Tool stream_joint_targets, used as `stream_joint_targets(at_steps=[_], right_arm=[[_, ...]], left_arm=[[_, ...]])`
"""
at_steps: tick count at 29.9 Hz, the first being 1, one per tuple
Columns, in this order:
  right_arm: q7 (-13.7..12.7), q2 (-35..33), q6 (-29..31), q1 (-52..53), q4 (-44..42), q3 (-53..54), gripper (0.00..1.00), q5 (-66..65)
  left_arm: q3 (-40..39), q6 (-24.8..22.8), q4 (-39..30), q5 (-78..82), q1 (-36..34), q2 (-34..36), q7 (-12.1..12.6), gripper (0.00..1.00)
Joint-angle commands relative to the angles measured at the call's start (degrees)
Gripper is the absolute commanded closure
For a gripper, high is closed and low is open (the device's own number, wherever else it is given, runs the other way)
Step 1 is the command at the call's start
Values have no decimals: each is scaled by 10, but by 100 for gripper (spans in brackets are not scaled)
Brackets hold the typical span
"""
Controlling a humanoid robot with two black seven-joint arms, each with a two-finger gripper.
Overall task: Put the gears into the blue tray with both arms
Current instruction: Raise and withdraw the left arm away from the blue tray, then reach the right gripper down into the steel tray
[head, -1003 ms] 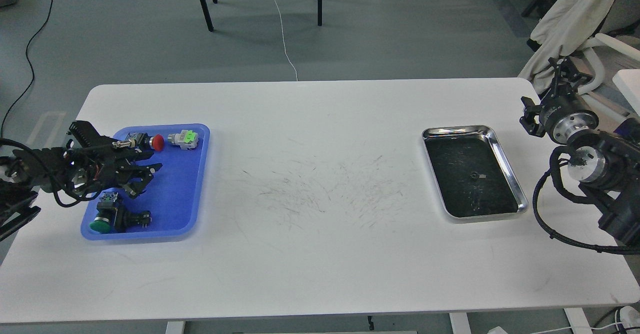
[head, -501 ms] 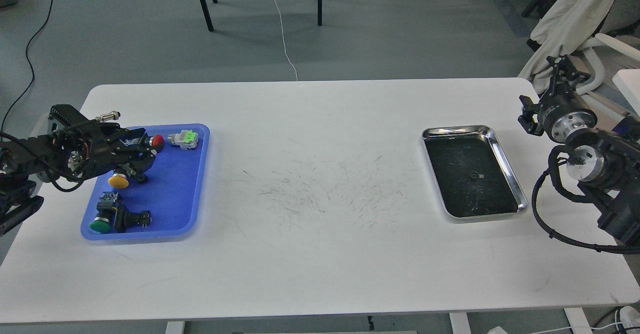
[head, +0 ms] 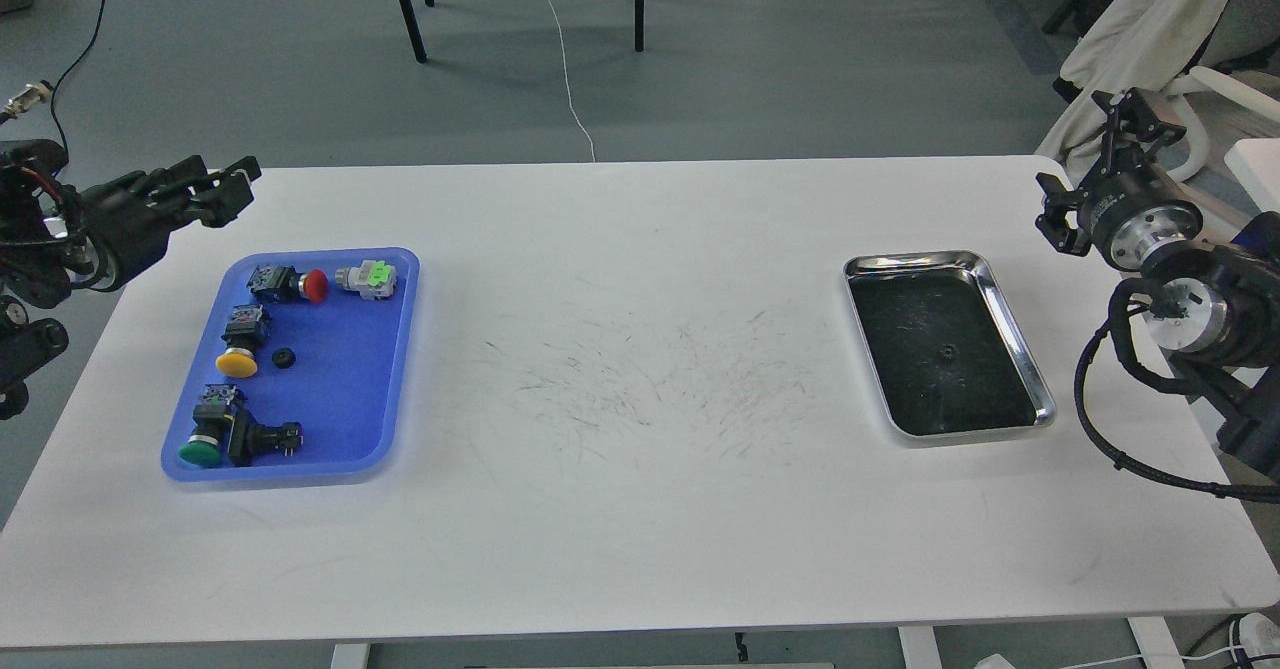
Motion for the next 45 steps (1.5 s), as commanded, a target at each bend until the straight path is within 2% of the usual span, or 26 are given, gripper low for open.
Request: stream_joint_targets(at_steps=[1, 7, 10, 14, 24, 32, 35, 38, 40, 45], right_arm=[[-2, -21, -1, 3, 25, -19, 1, -19], [-3, -65, -1, 16, 77, -59, 1, -21], [-4, -87, 0, 31, 97, -95, 1, -29], [-4, -110, 1, 60, 121, -156, 1, -60], [-14, -144, 17, 176, 157, -346, 1, -161], [-15, -143, 33, 220, 154, -403, 1, -237], [-17, -140, 32, 219, 152, -407, 1, -269], [-18, -141, 32, 219, 151, -410, 2, -295], [-25, -141, 32, 220, 152, -419, 2, -314], [-64, -138, 33, 220, 150, -424, 2, -365]], left_arm=[[-4, -14, 0, -77, -8, 0, 0, 28], [-61, -51, 4, -164, -11, -1, 0, 25], [-122, -69, 2, -201, -8, -1, 0, 24], [-169, -116, 6, -245, -1, -7, 0, 23], [-200, -131, 6, -406, 11, -25, 0, 23], [-209, -130, 5, -478, 23, -41, 0, 23], [-201, -125, 7, -471, 29, -41, 0, 1], [-199, -131, 6, -469, 36, -34, 0, 1], [-198, -151, 8, -468, 38, -33, 0, 1], [-195, -240, 19, -469, 36, -31, 0, 1]])
